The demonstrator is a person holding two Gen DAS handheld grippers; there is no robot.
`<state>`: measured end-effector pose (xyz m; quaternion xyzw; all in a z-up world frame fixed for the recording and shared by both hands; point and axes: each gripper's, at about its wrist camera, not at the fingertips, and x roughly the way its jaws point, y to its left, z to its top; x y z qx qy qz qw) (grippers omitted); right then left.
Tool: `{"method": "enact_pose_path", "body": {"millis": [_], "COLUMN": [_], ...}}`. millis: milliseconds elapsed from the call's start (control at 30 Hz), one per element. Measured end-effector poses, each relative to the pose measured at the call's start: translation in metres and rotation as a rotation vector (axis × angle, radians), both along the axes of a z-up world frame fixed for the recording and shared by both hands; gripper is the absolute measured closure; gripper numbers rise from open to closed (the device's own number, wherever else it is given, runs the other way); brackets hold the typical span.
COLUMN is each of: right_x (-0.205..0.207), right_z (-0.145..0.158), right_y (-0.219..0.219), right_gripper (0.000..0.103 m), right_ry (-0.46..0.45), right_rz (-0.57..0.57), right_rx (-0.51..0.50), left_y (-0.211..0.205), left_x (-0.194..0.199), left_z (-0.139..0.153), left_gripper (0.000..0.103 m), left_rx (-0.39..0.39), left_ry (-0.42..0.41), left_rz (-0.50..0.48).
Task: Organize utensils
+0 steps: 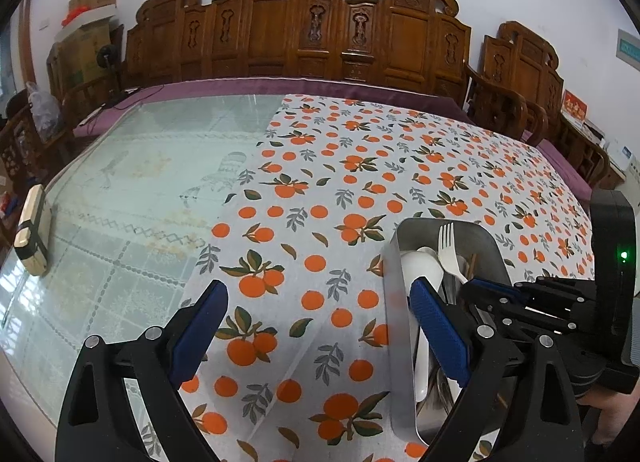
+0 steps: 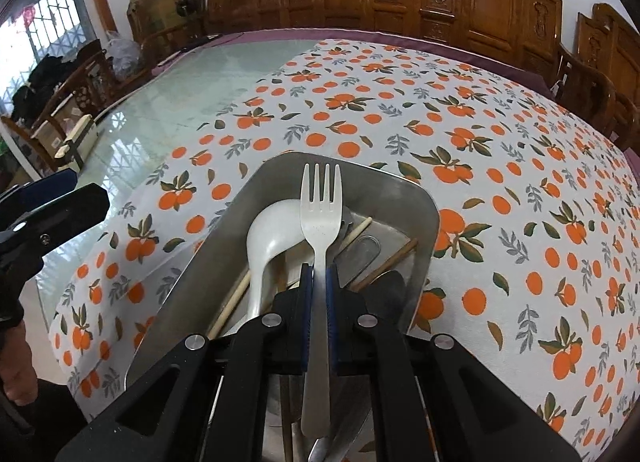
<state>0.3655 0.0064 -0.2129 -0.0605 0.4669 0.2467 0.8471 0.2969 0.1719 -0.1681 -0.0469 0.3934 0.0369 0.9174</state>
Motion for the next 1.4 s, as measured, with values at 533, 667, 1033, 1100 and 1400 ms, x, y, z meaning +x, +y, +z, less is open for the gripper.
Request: {"method": "enact_pose_path", "body": {"millis": [533,667,1033,1100,1400], "right_x": [-0.036,-0.050,-0.092,-0.098,-0.149], "right_z": [0.038,0.054,0.088,0.092,0.126], "right_y": [-0.042,-0.068,-0.140,-0.148,-0.181], "right_gripper": [0.075,0.055,0.003,0.003,0.003], "right_ry": [-0.123,-0.161,-0.238,-0.242,-0.315], "right_rz": [0.023,-0.024,-0.177,-0.191,-0.242], "right_rx": [0.081,0.080,0.074,0.069,0.066], "left_y": [-0.012,-0.026,-0.072,-0.077,-0.102], "left_x": [0.000,-0.003,-0.023,-0.031,-0.075], "left_z": [-0.002,0.000,0.015,0.018,0.042], "left_gripper": [0.011,0.008,0.008,0.008,0.008], "left_rx": [0.017,0.033,0.080,0.078,0.080], "left_ry": [0.003,-0.014,-0.026,-0.030,-0.038], "left_rz": [-0.026,-0.056,-0.115,-0.116,-0.109]}}
